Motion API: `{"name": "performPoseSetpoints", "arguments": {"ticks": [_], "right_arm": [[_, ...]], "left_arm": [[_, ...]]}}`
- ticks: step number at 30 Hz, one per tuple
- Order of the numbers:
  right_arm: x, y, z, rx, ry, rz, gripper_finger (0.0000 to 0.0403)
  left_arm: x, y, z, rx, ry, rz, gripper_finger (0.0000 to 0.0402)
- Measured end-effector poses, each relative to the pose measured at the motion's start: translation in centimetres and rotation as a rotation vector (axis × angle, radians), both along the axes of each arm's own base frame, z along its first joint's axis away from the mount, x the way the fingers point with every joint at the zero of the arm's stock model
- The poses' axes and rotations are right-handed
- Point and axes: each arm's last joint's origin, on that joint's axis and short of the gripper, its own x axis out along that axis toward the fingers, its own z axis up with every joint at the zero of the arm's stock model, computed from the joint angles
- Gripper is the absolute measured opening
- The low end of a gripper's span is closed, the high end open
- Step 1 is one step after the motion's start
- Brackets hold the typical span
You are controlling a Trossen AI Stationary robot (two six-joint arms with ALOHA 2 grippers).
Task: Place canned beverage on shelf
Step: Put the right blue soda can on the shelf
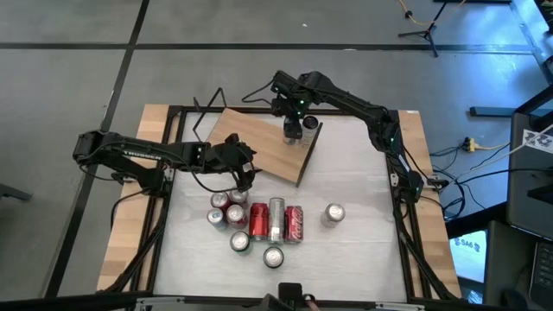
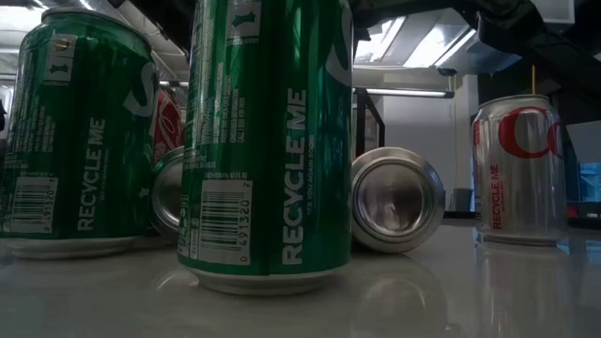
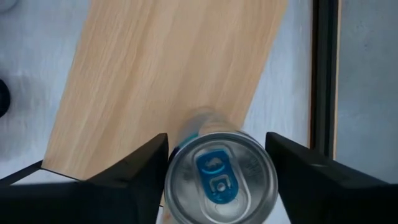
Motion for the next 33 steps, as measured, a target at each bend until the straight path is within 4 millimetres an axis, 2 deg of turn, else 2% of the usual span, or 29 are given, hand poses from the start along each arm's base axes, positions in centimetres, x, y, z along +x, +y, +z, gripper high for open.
{"name": "performPoseSetpoints", "arguments": {"ticks": [6, 12, 27, 33], "right_arm": [[-0.49, 0.14, -0.01, 0.003, 0.053, -0.043, 0.0219], [-0.61, 0.18, -0.05, -0.007, 0.074, -0.049, 0.0240], [-0.47, 0.08, -0.03, 0.003, 0.049, -0.037, 0.0246], [-0.34, -0.04, -0.05, 0.001, 0.034, -0.037, 0.0263]], "left_arm": [[0.00, 0.01, -0.01, 0.000, 0.000, 0.000, 0.0288], [0.00, 0.00, 0.00, 0.000, 0.000, 0.000, 0.0288], [0.00, 0.01, 0.00, 0.000, 0.000, 0.000, 0.0288], [0.00, 0.00, 0.00, 0.000, 0.000, 0.000, 0.0288]]}}
